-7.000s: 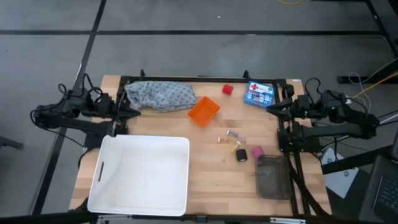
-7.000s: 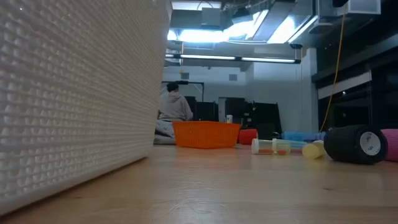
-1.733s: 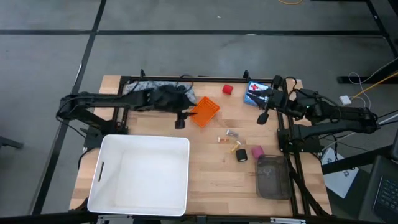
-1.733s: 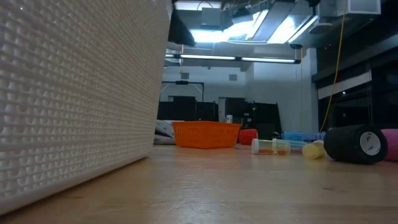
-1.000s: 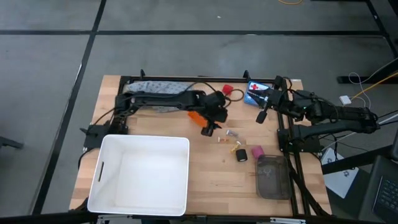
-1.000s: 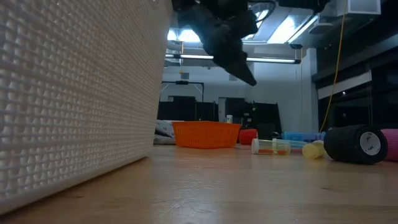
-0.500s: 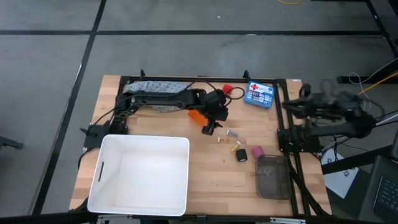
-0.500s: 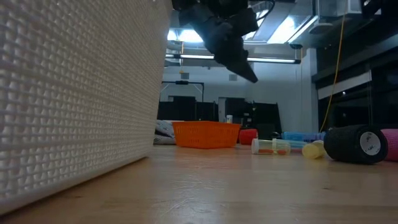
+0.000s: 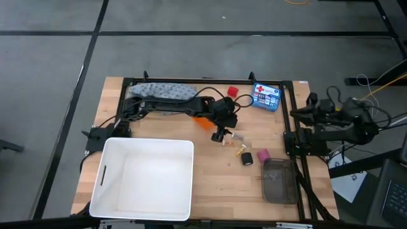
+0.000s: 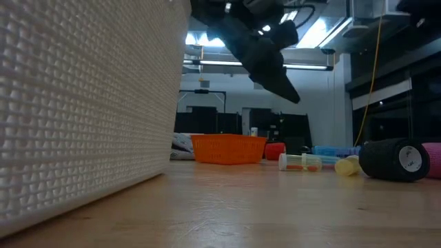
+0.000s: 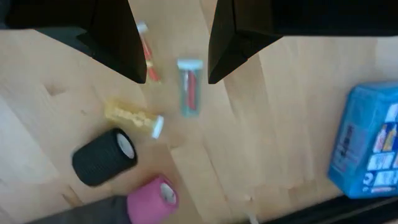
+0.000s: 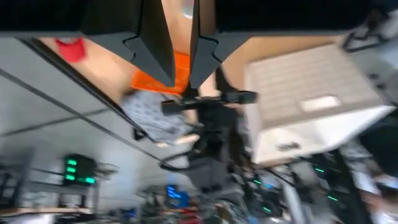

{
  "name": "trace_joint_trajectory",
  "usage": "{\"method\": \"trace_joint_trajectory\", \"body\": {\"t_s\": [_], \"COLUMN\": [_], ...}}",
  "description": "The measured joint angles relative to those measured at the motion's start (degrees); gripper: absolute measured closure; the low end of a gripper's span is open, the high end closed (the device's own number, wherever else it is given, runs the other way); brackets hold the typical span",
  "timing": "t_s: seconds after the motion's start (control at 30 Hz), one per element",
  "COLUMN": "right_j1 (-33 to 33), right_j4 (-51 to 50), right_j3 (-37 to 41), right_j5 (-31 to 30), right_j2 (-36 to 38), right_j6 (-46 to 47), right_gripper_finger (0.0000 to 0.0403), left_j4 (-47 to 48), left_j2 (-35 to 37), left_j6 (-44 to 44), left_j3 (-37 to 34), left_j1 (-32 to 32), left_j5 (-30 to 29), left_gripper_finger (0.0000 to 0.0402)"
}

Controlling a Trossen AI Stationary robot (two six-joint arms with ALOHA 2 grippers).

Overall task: Pick & place medical supplies in basket/bin
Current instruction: Put the left yellow pill bottle into the orange bin

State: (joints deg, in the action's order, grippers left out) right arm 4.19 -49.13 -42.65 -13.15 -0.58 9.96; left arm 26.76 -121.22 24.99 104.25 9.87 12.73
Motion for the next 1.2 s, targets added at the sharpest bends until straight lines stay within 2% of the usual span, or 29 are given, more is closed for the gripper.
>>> {"method": "trace_joint_trajectory", "body": {"t_s": [0.07, 0.27, 0.5, 0.7, 0.97, 1.2], "right_j1": [0.0, 0.0, 0.0, 0.0, 0.0, 0.0], "right_j4": [-0.5, 0.7, 0.4, 0.2, 0.2, 0.2], "right_j3": [1.0, 0.7, 0.7, 0.8, 0.8, 0.8], "right_j5": [-0.4, 5.7, 6.6, 6.6, 6.7, 6.7], "right_j2": [-0.1, -0.7, -0.7, -0.7, -0.7, -0.7], "right_j6": [-1.6, -4.5, -4.6, -4.6, -4.7, -4.7], "right_gripper_finger": [0.0350, 0.0350, 0.0350, 0.0350, 0.0350, 0.0350], "left_j4": [0.7, 0.9, 3.5, 9.2, 8.9, 7.6], "left_j2": [-1.3, -4.4, -4.9, -4.6, -4.8, -4.9], "left_j6": [-0.2, -0.2, -6.5, -13.1, -19.6, -20.8], "left_j3": [-0.1, -0.1, -0.1, -0.1, -0.1, -0.1], "left_j1": [0.2, -0.4, -2.9, -4.5, -5.4, -5.3], "left_j5": [-0.7, -2.9, -7.2, -7.6, -7.4, -7.6], "left_gripper_finger": [0.0234, 0.0234, 0.0234, 0.0234, 0.0231, 0.0230]}}
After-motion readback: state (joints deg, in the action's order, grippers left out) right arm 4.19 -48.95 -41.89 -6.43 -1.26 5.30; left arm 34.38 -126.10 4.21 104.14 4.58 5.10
